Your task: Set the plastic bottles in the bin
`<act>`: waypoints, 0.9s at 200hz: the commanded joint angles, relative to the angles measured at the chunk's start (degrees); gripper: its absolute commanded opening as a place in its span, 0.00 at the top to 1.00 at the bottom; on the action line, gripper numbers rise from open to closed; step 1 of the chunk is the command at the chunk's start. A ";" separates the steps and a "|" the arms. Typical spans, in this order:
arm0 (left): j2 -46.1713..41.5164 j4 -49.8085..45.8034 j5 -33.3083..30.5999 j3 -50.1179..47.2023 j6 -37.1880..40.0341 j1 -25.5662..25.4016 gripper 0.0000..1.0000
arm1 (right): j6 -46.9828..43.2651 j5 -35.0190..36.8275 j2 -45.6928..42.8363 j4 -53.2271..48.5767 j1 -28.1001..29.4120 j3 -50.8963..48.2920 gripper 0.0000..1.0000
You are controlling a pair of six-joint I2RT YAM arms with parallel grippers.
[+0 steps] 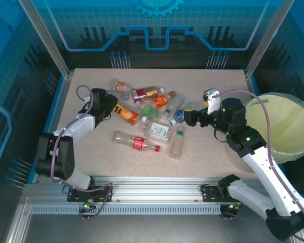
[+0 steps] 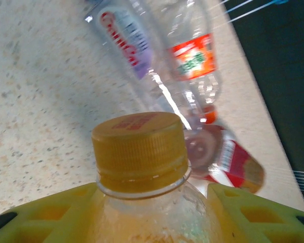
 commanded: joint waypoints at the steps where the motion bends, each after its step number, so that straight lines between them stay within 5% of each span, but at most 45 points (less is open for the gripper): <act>1: -5.52 8.00 2.02 -3.42 6.32 0.52 0.48 | -1.43 -5.76 0.24 2.64 0.94 -0.19 0.00; 63: -14.52 16.73 13.43 -3.74 21.19 -12.18 0.48 | 2.24 -16.20 10.98 6.26 4.64 1.97 0.00; 180: -11.49 31.53 24.80 -0.45 18.04 -21.93 0.49 | 15.94 -29.46 25.72 19.41 9.57 6.43 0.00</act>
